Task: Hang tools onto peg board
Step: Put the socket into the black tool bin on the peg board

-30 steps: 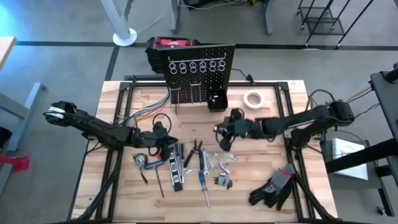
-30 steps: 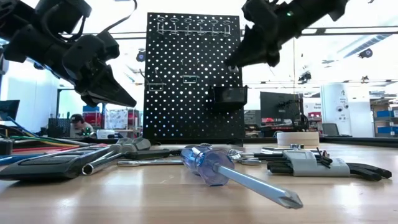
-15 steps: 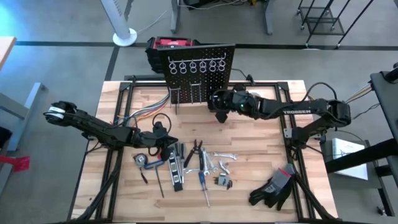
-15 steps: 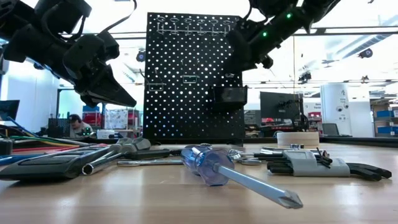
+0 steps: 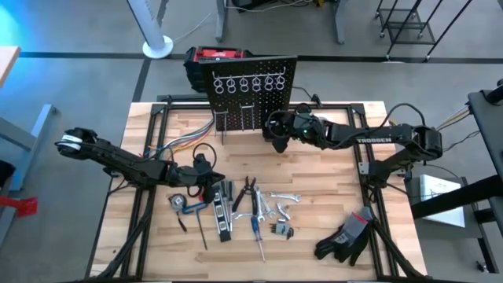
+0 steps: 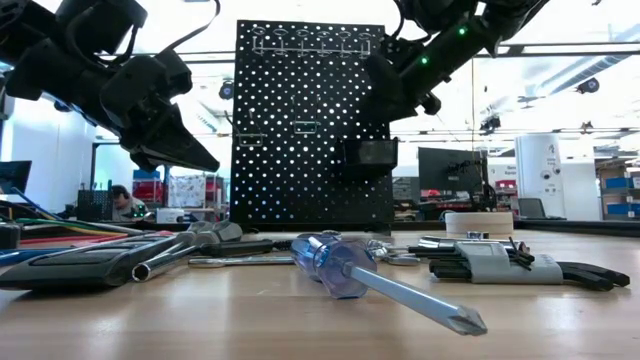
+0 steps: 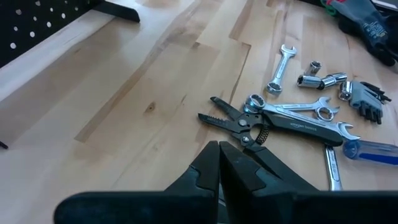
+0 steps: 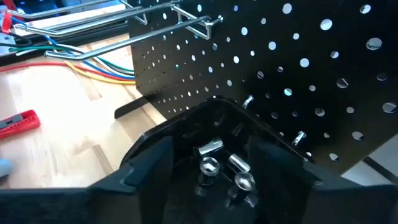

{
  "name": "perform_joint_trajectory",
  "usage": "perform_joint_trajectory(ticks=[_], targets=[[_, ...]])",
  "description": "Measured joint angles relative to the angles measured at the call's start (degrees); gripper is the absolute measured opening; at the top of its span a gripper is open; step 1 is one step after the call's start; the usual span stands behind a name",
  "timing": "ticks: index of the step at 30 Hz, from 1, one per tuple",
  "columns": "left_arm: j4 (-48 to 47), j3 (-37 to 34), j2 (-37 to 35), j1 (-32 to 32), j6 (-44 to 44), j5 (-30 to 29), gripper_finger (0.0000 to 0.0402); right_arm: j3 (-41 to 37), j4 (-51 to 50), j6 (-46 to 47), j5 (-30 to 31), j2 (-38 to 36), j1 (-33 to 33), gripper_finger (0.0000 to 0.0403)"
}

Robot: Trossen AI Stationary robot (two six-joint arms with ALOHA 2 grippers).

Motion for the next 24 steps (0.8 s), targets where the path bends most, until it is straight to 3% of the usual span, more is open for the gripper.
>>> perform_joint_trajectory(ticks=[8, 13, 24], targets=[[-1.1, 0.0, 0.0, 0.0, 1.8, 4.6, 0.0000, -1.0, -3.6, 2.4, -0.3, 0.0, 5.7, 0.0245], [-1.1, 0.0, 0.0, 0.0, 4.0, 4.4, 0.0000, -2.6, -4.3, 4.2, 0.6, -0.1, 14.4, 0.0228], [-1.0, 0.0, 0.0, -0.1, 10.2, 4.8, 0.0000, -6.6, -9.4, 17.2, -0.5, -0.2, 31.2, 0.0200]])
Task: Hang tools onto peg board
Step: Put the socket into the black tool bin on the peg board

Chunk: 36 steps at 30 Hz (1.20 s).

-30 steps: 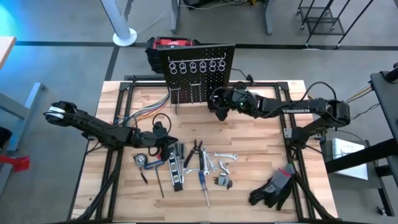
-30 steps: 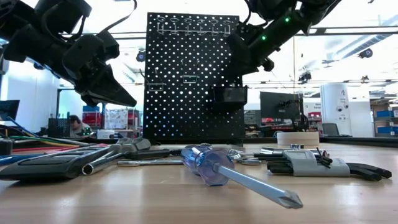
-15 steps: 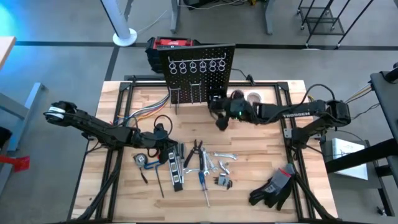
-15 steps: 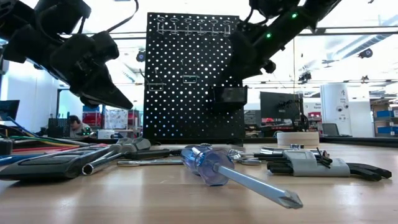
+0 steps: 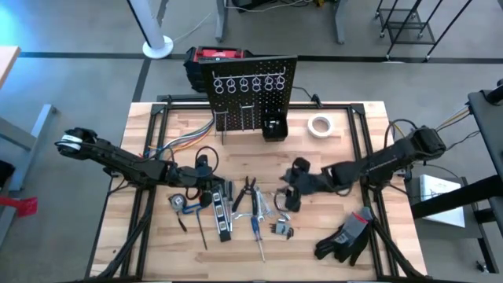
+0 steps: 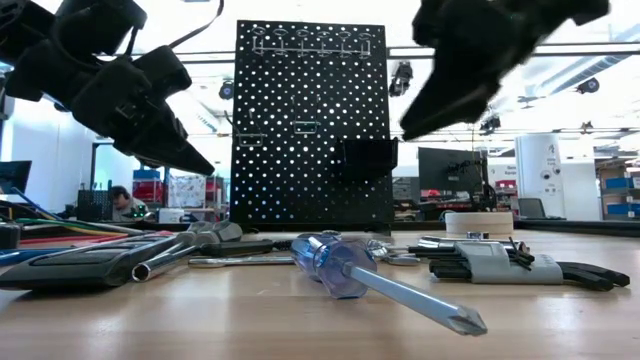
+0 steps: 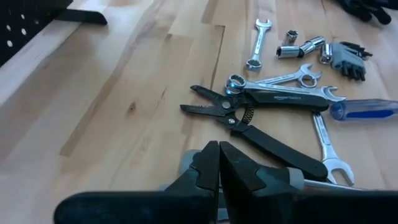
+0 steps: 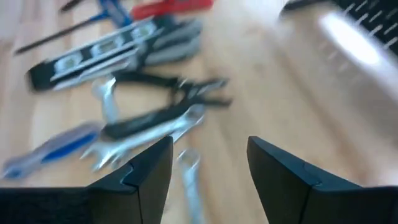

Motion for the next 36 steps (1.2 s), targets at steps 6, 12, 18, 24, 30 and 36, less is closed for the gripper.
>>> perform_joint_trajectory(ticks=[6, 12, 18, 24, 30, 36], targets=[[0.1, 0.0, 0.0, 0.0, 1.6, -0.4, 0.0000, -3.0, -0.5, 4.6, -2.7, 0.0, 5.3, 0.0199], [0.1, 0.0, 0.0, 0.0, 1.6, -0.4, 0.0000, -5.3, -0.4, 8.3, -3.1, 0.0, 7.9, 0.0199], [0.2, -0.8, 0.0, 0.0, 1.5, -3.3, 0.0000, -9.6, 3.2, 11.2, -3.0, 0.0, 7.9, 0.0199], [0.2, -3.2, 0.0, 0.0, -2.6, -4.1, 0.0000, -11.6, 7.5, 11.7, -3.1, 0.2, 8.1, 0.0199], [2.1, -5.5, 0.0, 0.0, -6.5, -4.9, 0.0000, -10.5, 7.4, 10.5, -6.2, 6.0, 8.1, 0.0199], [3.7, -5.4, 0.0, 0.0, -7.2, -4.9, 0.0000, -9.0, 11.7, 8.7, -5.8, 10.7, 8.0, 0.0198]])
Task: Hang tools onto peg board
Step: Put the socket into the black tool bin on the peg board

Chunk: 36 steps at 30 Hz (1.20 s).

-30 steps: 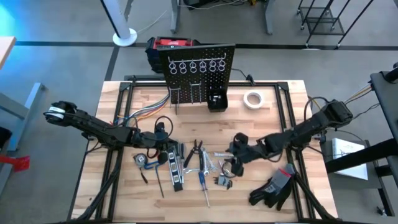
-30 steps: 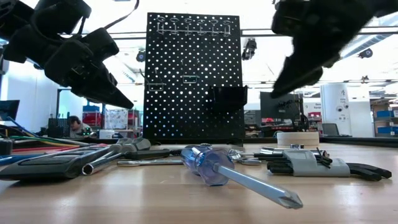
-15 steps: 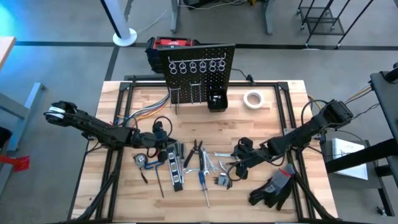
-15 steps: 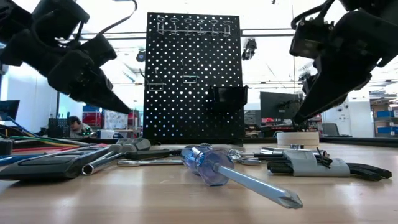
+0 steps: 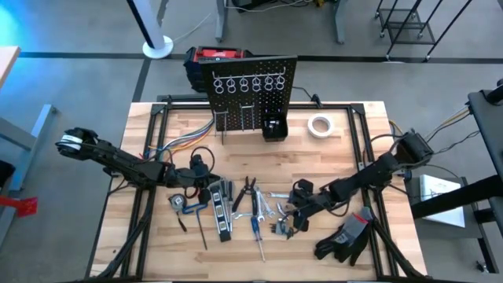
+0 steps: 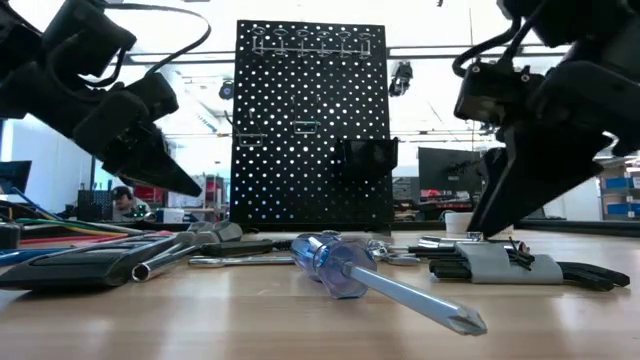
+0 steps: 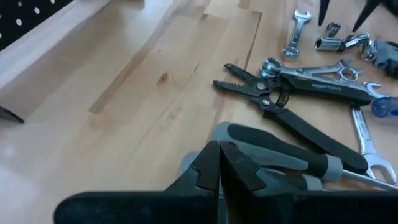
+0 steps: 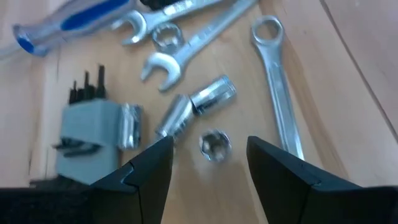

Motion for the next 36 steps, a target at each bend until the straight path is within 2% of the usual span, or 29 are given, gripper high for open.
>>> perform_joint_trajectory(ticks=[7, 17, 23, 26, 32, 36], targets=[[1.7, 0.1, 1.1, 0.0, 1.2, -0.1, 0.0000, 0.2, -0.5, 0.0, 0.5, 2.4, -0.5, 0.0164], [6.9, 0.1, 8.0, 0.0, 1.0, -0.2, 0.0000, 0.2, -0.1, -1.0, -0.1, 2.3, -1.3, 0.0046], [9.4, 1.2, 13.4, 0.0, 0.0, -0.2, 0.0000, 0.5, -0.2, -1.4, 0.1, 1.7, -2.0, 0.0045], [11.1, 2.1, 15.0, 0.0, -1.0, 0.1, 0.0000, 2.1, -0.2, -3.9, 2.2, 0.6, -2.5, 0.0045], [19.1, 3.2, 14.5, -0.1, 5.8, 8.8, 0.0000, 5.5, -0.1, -13.8, 7.4, -3.5, -6.4, 0.0045], [19.0, 4.0, 12.1, -0.1, 7.4, 9.6, 0.0000, 7.0, 0.6, -21.4, 9.7, -6.1, -11.3, 0.0045]])
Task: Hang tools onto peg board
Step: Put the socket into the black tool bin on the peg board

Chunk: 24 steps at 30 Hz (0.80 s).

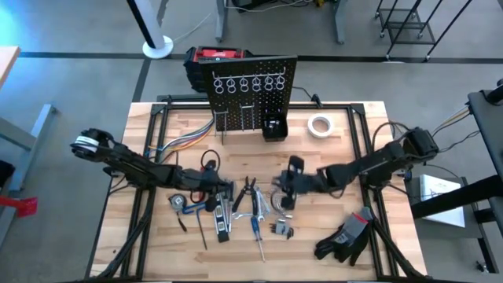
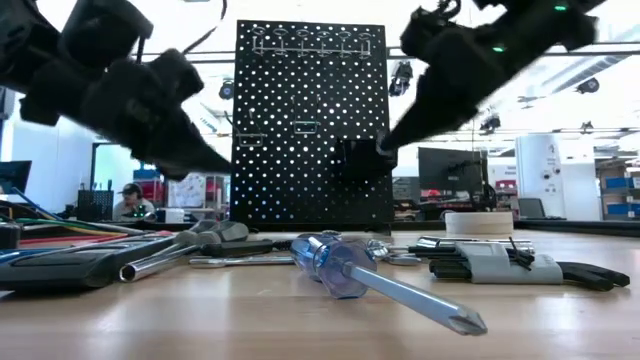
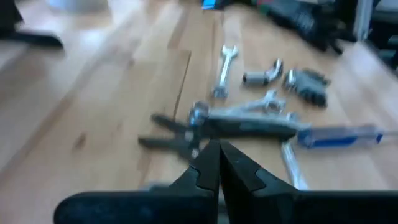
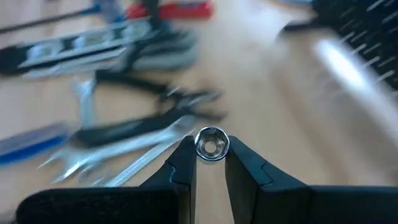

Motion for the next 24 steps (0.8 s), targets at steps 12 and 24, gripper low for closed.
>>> perform_joint_trajectory(ticks=[12, 24], targets=[[-0.6, 8.7, -5.7, 0.3, 1.2, 8.8, 0.0000, 0.6, 5.8, -14.0, -0.7, -8.0, -16.7, 0.0045], [-21.6, 23.8, -4.9, 0.5, 1.6, -3.3, 0.0000, 0.5, 6.5, -14.8, -11.4, -7.9, -29.6, 0.0054]])
